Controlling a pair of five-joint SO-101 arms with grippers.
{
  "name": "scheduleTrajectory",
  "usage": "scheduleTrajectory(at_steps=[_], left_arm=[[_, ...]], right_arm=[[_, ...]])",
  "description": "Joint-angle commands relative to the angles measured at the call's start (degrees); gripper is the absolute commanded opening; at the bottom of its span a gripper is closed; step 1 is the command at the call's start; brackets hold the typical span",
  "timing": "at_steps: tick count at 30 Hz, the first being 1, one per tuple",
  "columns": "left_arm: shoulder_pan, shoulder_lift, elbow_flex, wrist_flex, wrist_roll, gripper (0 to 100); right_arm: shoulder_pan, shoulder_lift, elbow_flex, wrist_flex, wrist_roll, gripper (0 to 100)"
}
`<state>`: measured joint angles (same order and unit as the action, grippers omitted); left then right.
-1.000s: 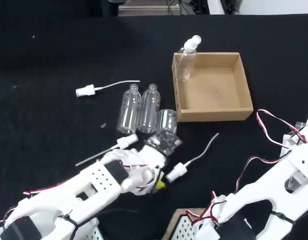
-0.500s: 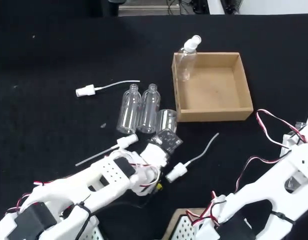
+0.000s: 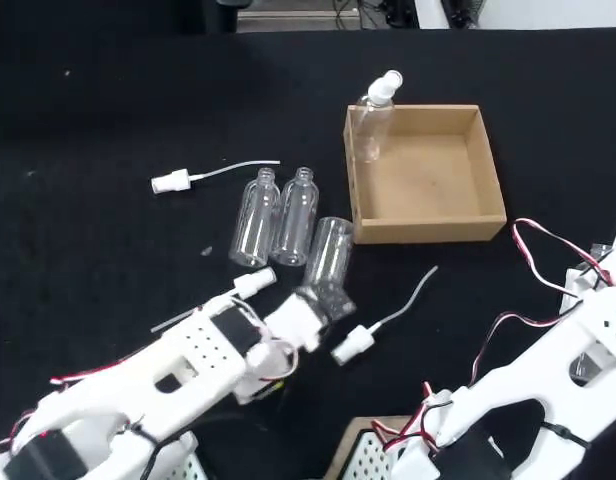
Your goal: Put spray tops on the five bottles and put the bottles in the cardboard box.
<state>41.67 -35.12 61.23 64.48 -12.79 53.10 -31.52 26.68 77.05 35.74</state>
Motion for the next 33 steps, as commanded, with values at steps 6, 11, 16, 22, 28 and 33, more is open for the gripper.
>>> scheduleTrajectory(at_steps=[6, 11, 16, 22, 28, 33], left_arm=[[-15.7, -18.4, -9.0, 23.8, -21.3, 3], [-27.8, -25.1, -12.0, 31.9, -41.9, 3], [-44.8, -25.4, -10.9, 31.6, -60.8, 3], [-58.1, -21.0, -11.0, 23.8, -68.8, 3], [-67.8, -5.3, -9.0, 3.0, -65.7, 3], [-68.4, 8.5, -14.7, -3.2, -59.9, 3]], right_arm=[[0.4, 0.0, -3.7, -1.0, 0.3, 1.1], [0.4, 0.0, -3.8, -1.0, 0.0, 1.1], [0.4, -0.1, -3.8, -1.0, 0.1, 1.1], [-0.7, -0.1, -3.8, -0.8, 0.0, 1.1], [-3.8, -1.9, -4.4, 4.4, 0.0, 1.1], [-8.7, -8.7, -3.9, 7.4, -4.7, 1.1]])
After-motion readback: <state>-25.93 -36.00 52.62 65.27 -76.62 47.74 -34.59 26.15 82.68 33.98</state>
